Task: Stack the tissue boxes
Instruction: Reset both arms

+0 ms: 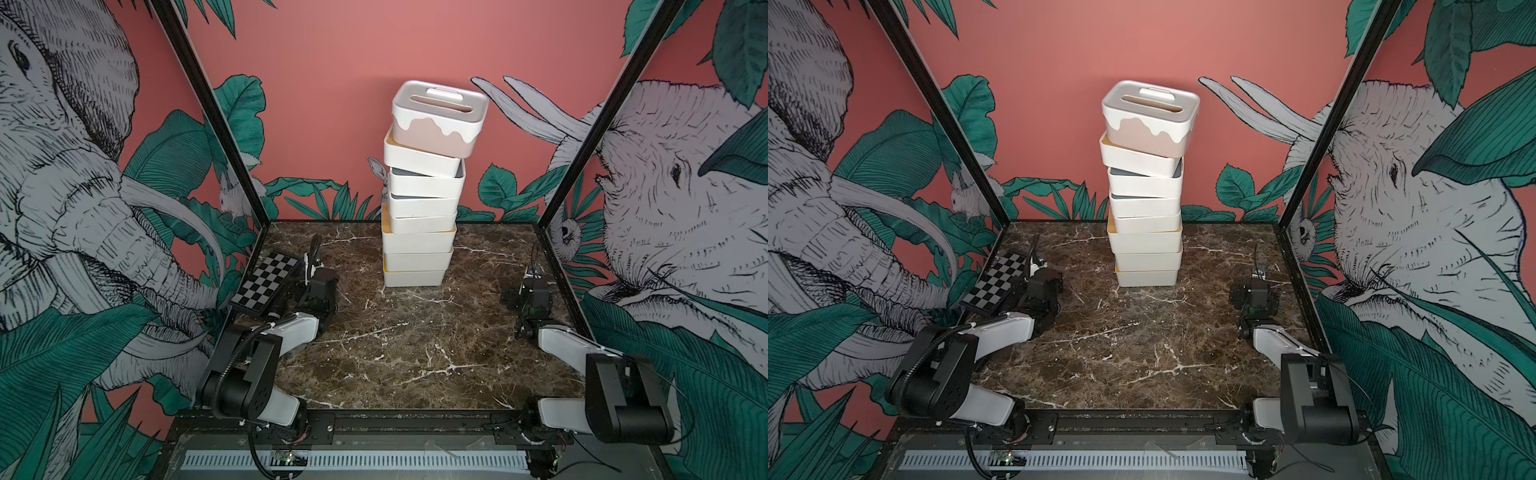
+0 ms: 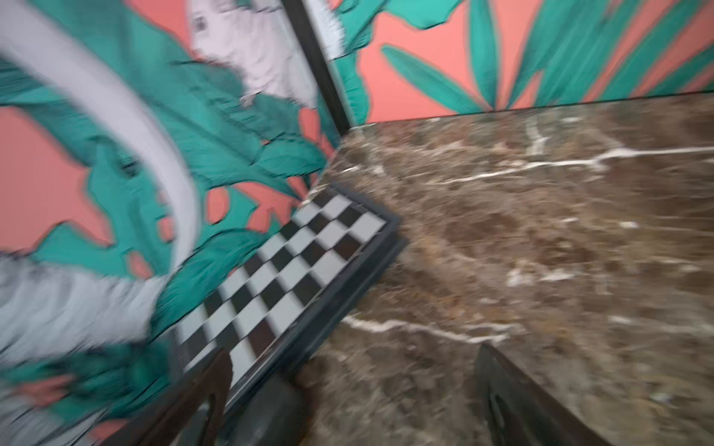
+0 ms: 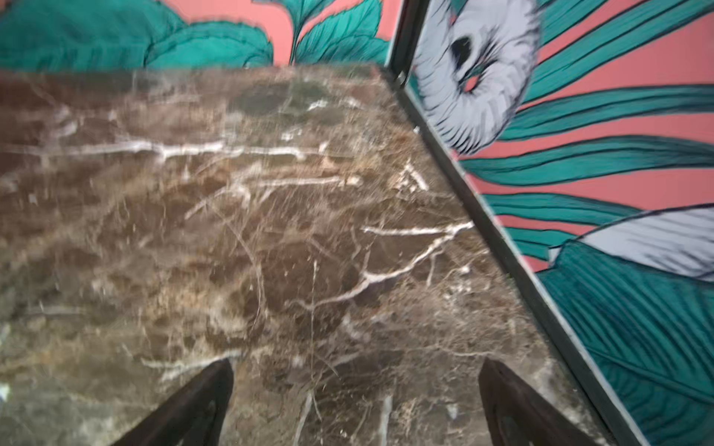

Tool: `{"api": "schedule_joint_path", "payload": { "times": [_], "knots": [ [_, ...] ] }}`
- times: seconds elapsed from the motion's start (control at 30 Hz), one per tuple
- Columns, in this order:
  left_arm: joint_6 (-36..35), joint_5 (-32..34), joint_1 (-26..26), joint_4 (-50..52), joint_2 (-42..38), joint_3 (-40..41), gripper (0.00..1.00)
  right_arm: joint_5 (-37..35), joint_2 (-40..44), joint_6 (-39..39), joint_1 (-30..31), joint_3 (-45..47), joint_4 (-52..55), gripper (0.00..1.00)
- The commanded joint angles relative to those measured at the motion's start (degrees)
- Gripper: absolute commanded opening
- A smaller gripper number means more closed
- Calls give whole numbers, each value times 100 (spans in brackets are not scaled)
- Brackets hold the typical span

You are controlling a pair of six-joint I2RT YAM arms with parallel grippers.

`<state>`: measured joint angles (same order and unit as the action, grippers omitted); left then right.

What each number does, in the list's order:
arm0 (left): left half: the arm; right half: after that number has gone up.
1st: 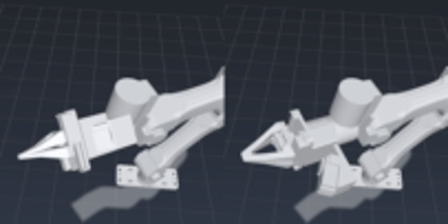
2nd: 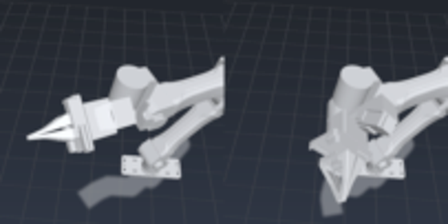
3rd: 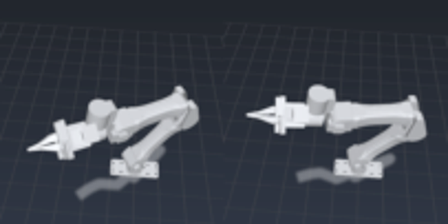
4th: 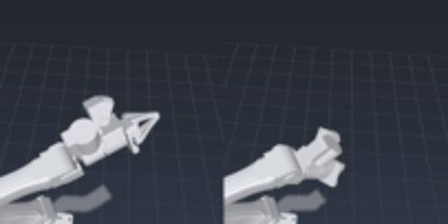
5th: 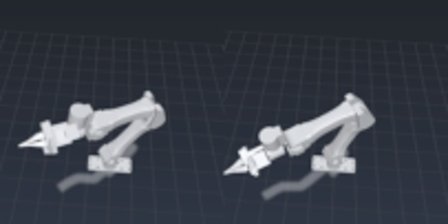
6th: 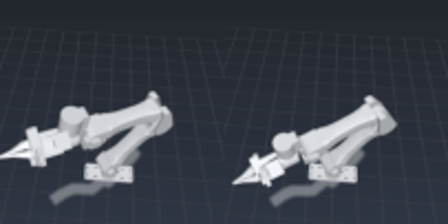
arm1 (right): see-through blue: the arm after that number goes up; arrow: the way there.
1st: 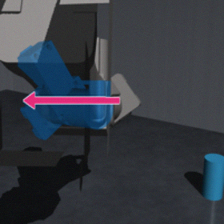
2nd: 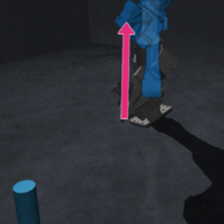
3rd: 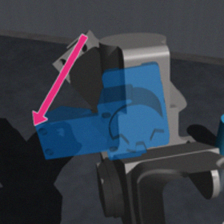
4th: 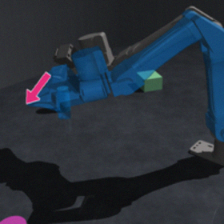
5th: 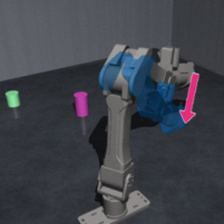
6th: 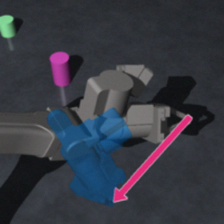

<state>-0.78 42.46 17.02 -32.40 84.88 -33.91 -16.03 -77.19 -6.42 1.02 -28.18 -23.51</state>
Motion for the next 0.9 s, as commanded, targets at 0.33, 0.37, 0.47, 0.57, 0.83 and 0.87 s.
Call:
{"api": "schedule_joint_path", "payload": {
  "times": [0.33, 0.37, 0.47, 0.57, 0.83, 0.87],
  "knots": [
    [-133, -1229, -374, -89, -667, 249, 100, 819, -1051, 378, -75, 673, -2809, 99],
    [-170, -1295, -373, -210, -635, 260, 99, 811, -1008, 375, -73, 667, -2733, 99],
    [-195, -1231, -389, -1546, -246, 568, 100, 829, -1024, 394, -66, 669, -2743, 99],
    [-343, -1186, -392, -2063, 150, 572, 99, 819, -1010, 390, -58, 662, -2718, 99],
    [-576, -1076, -358, -3446, 1266, 608, 100, 803, -1006, 395, -53, 648, -2690, 99],
    [-527, -1132, -357, -3154, 1177, 525, 99, 803, -1005, 395, -58, 648, -2688, 99]
  ]
}}
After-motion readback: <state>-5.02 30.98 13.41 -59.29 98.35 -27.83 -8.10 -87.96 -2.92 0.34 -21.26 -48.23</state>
